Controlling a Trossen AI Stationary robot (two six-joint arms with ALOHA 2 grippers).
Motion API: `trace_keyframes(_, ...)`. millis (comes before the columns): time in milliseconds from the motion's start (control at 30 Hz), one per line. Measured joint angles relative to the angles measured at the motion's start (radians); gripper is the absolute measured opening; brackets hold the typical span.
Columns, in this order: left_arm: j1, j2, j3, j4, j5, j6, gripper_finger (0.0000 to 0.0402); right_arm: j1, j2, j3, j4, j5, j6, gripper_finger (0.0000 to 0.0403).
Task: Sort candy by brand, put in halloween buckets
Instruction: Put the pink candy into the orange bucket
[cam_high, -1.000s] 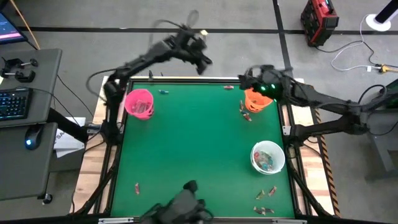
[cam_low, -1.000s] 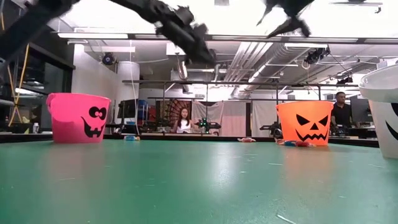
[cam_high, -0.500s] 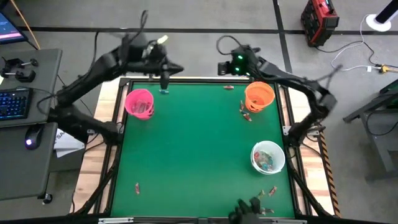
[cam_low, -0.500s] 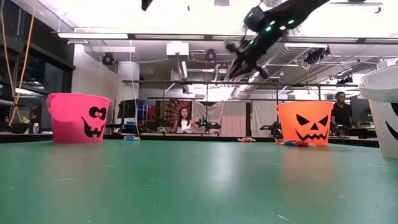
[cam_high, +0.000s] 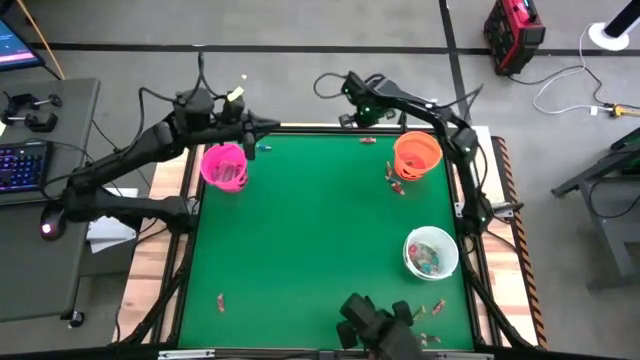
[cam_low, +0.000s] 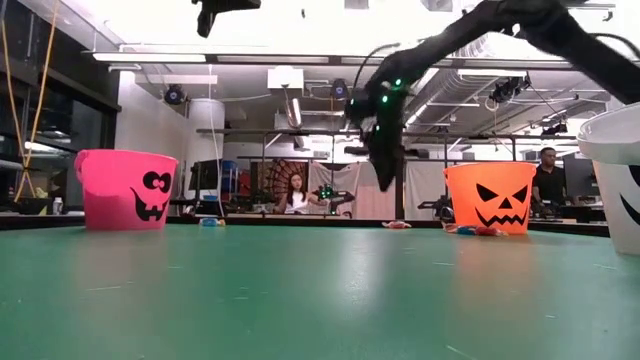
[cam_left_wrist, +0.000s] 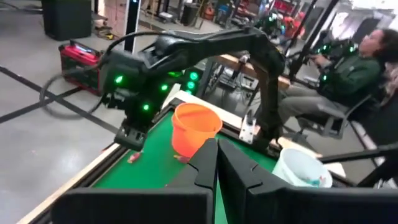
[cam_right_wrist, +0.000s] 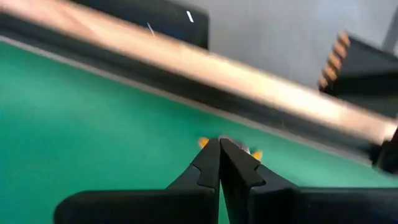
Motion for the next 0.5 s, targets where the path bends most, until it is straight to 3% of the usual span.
trace_keyframes(300,0.024,0.008,-0.002,-0.001,0.057,0.086,0.0000,-0.001,0.130,0.028,-0.065,-0.090,0.041,0.0026)
trace_keyframes(500,0.054,0.008,-0.002,-0.001,0.061,0.077,0.0000,-0.007,0.135,0.028,-0.055,-0.059,0.043,0.0108)
